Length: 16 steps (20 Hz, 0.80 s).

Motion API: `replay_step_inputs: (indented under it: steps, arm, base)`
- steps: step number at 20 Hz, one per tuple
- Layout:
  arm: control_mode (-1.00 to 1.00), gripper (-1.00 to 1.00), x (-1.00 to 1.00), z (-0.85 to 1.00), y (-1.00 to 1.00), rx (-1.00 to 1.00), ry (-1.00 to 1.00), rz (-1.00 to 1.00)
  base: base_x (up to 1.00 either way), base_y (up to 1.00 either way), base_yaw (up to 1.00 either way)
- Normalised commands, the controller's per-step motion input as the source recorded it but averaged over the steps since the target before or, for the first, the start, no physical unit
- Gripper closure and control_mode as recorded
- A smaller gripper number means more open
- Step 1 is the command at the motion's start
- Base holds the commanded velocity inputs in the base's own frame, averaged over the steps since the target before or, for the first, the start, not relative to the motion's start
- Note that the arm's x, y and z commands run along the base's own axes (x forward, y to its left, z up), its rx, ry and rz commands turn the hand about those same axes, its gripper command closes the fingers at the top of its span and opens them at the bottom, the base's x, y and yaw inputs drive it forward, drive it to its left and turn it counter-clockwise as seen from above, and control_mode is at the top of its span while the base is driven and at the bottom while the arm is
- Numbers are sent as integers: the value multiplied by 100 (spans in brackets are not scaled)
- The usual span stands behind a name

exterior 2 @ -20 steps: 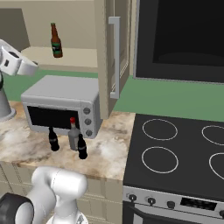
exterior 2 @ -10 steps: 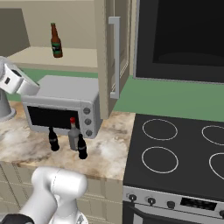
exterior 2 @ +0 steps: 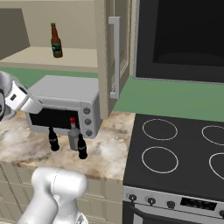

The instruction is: Sort all alcoholic drinks to one cabinet, and non-alcoholic drinks to the other.

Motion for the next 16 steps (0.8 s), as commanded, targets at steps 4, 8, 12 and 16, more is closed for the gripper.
replay_step_inputs:
  steps: [4, 8, 12, 16]
  arm:
    - [-100, -100, 0, -25, -1, 2, 12, 0]
    - [-100, -100, 0, -11, 0, 0, 12, 1]
    - [-100, -100, -5, -22, 0, 0, 9, 2]
    - [-100, -100, -10, -29, -1, 0, 6, 8]
  base:
    - [0, 0, 0]
    - [0, 0, 0]
    - [0, 0, 0]
    - [0, 0, 0]
